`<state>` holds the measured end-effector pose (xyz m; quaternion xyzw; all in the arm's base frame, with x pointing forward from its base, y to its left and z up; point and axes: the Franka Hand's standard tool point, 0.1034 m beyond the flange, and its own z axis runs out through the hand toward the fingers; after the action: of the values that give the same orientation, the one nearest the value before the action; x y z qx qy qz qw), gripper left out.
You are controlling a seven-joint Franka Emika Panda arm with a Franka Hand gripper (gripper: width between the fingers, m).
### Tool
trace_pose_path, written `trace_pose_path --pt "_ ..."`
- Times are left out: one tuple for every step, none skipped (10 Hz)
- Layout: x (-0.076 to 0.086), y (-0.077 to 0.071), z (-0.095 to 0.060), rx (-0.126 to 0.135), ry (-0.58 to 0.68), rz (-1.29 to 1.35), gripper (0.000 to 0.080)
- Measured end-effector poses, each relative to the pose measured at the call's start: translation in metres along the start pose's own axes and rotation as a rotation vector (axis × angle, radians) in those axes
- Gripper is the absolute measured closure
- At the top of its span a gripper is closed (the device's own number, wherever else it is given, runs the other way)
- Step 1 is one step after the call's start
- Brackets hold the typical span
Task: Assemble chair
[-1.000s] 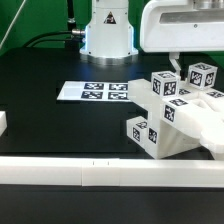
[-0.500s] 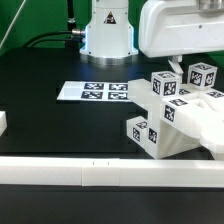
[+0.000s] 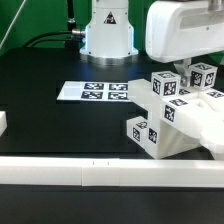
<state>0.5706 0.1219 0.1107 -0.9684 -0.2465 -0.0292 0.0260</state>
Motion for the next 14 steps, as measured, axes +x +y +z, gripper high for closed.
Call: trace_pose_path --pt "0.0004 0.0004 0.0010 -0.002 0.003 0.000 0.0394" --pt "0.0003 0.0008 0.0010 -0.002 0.003 0.001 0.0521" --pt "0.0003 0.0008 0.0010 -0.001 0.003 0.018 0.0521" --pt "0.0003 0.0009 0.0010 -0.001 0.003 0.035 0.0518" --pt "0.0002 0.0010 0.0010 -0.001 0.003 0.035 0.0518" --pt "0.0005 0.0006 0.0008 0.000 0.005 0.073 0.0518" --pt "0.0001 -0.0006 0.0010 -0.001 0.015 0.226 0.0518" --pt "-0.0006 -0.0001 0.0015 -0.006 0.038 0.332 0.0518" --pt "-0.0004 0.0002 0.0015 -0.008 0.059 0.429 0.0518" --pt "0.0006 0.0008 0.0010 -0.007 0.079 0.540 0.0518" --pt "0.0009 0.0012 0.0008 -0.005 0.080 0.592 0.0518" --pt "0.0010 0.0013 0.0008 -0.003 0.081 0.639 0.0518" --pt "0.0011 0.0013 0.0007 0.003 0.082 0.718 0.0518" --pt "0.0012 0.0011 0.0007 0.009 0.082 0.788 0.0518"
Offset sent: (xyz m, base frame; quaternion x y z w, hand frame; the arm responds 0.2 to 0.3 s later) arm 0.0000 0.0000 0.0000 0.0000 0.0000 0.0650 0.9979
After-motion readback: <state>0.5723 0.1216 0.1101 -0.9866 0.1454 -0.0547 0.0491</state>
